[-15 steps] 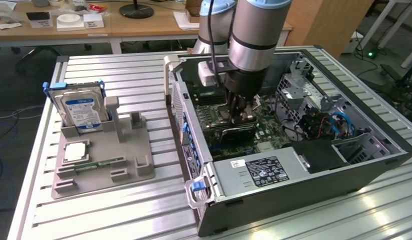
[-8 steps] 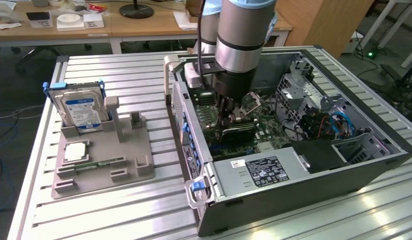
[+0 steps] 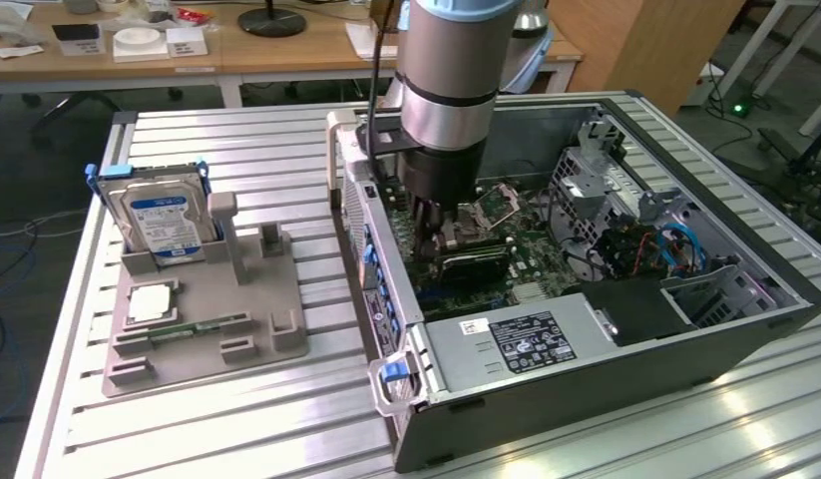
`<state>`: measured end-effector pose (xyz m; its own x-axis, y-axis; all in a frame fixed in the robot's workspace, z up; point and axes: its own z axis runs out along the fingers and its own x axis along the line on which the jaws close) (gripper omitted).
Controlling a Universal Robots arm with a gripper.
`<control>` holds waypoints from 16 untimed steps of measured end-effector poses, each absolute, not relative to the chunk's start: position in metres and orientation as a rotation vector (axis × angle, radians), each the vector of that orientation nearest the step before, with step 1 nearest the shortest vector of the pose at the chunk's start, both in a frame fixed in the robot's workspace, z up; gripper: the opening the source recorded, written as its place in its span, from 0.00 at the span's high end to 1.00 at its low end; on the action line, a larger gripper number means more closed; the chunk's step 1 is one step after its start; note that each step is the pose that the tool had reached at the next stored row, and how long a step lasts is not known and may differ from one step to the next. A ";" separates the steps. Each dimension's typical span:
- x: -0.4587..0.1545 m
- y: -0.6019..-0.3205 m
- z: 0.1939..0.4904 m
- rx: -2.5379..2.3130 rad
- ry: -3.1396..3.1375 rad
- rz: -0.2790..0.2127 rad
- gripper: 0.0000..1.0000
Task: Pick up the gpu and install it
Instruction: 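Press down on the gpu until it lock into place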
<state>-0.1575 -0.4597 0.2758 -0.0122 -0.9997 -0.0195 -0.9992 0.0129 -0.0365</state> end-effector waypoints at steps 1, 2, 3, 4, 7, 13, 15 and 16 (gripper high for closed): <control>-0.158 -0.460 0.278 -2.181 2.208 -0.018 0.90; -0.158 -0.460 0.281 -2.182 2.209 -0.015 0.90; -0.158 -0.460 0.284 -2.183 2.210 -0.012 0.90; -0.158 -0.460 0.288 -2.184 2.211 -0.009 0.90; -0.159 -0.459 0.293 -2.187 2.214 -0.004 0.90; -0.170 -0.459 0.293 -2.187 2.214 -0.004 0.90; -0.172 -0.457 0.292 -2.187 2.214 -0.004 0.90; -0.174 -0.456 0.292 -2.187 2.214 -0.004 0.90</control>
